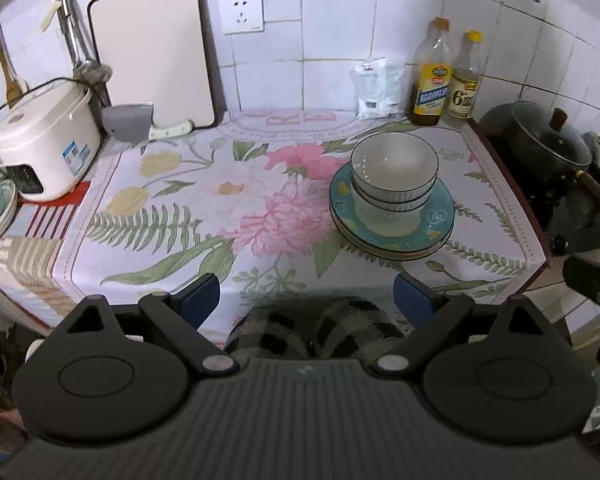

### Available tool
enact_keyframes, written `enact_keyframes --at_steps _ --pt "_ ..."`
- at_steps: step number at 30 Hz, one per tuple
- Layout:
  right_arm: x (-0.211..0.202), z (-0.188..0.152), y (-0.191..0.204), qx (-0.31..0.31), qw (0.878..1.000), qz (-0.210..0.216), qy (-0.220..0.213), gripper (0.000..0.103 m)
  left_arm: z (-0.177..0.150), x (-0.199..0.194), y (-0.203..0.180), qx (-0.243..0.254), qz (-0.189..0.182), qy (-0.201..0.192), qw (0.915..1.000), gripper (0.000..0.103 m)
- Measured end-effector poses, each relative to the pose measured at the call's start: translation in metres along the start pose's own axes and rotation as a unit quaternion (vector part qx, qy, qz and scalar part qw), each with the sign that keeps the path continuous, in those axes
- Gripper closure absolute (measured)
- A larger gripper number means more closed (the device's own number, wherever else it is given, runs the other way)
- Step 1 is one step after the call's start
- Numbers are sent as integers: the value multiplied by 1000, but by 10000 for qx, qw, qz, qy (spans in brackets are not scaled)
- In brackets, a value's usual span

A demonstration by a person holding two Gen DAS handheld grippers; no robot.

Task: Organize plates and bowls

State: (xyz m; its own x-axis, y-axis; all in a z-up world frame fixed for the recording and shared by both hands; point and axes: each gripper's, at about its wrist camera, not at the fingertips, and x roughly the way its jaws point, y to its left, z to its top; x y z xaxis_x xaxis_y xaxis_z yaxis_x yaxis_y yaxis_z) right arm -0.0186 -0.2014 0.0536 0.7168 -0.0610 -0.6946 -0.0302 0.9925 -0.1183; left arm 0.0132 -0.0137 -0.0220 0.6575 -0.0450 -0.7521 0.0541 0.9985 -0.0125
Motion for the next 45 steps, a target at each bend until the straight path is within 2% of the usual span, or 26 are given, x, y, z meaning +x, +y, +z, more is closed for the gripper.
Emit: enact_keyframes --at_steps 10,20,32,45 --pt "1 -1 4 27 10000 41 6 2 2 2 3 -12 105 101 9999 8" --pt "5 -7 -2 246 9996 117 -115 2 -2 -3 1 45 126 -71 9999 8" --pt "1 -12 -4 311 9982 84 -504 2 -10 -7 -1 153 115 -376 9991 8" --pt "6 -13 -4 283 9985 48 -467 2 -10 -6 0 145 36 -340 9993 8"
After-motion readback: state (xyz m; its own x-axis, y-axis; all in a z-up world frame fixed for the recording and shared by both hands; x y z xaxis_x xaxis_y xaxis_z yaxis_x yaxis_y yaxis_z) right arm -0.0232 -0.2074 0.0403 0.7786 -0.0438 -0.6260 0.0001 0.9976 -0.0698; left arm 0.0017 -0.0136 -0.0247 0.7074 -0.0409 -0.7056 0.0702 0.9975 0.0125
